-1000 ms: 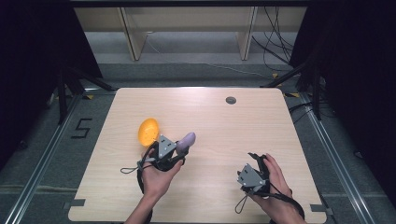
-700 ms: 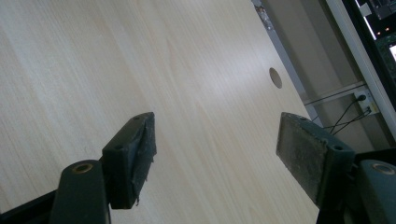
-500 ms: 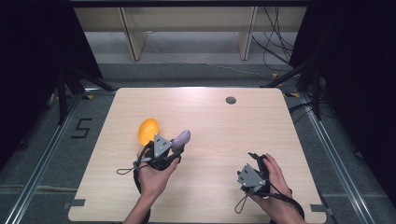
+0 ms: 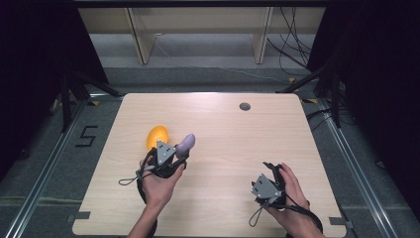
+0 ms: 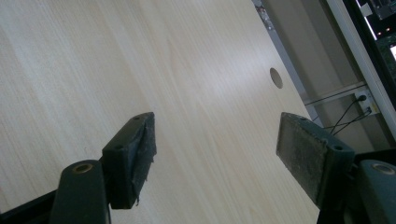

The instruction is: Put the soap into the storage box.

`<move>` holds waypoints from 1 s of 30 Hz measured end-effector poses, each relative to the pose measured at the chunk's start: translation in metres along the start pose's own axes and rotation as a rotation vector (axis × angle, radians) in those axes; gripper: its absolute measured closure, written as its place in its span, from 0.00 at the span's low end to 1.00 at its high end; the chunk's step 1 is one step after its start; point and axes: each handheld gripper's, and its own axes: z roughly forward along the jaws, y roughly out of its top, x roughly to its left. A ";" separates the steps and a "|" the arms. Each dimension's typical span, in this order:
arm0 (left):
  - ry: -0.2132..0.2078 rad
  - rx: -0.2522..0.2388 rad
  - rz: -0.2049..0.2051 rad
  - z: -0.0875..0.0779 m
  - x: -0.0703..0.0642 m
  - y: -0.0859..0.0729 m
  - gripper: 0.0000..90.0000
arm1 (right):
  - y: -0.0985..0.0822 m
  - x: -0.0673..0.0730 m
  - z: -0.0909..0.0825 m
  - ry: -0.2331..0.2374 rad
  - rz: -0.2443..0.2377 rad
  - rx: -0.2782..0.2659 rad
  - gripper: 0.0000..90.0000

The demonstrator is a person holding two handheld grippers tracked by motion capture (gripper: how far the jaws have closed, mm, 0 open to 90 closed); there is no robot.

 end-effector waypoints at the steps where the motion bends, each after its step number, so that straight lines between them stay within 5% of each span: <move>1: 0.001 -0.005 -0.003 0.000 0.001 0.000 0.66 | 0.000 -0.001 0.000 -0.005 -0.011 0.004 0.32; 23: 0.072 -0.018 -0.035 -0.004 0.018 -0.001 0.65 | 0.000 -0.002 0.000 -0.008 -0.027 0.004 0.32; 30: 0.096 -0.022 -0.051 -0.006 0.022 -0.002 0.66 | 0.001 0.000 0.000 0.000 0.001 -0.005 0.32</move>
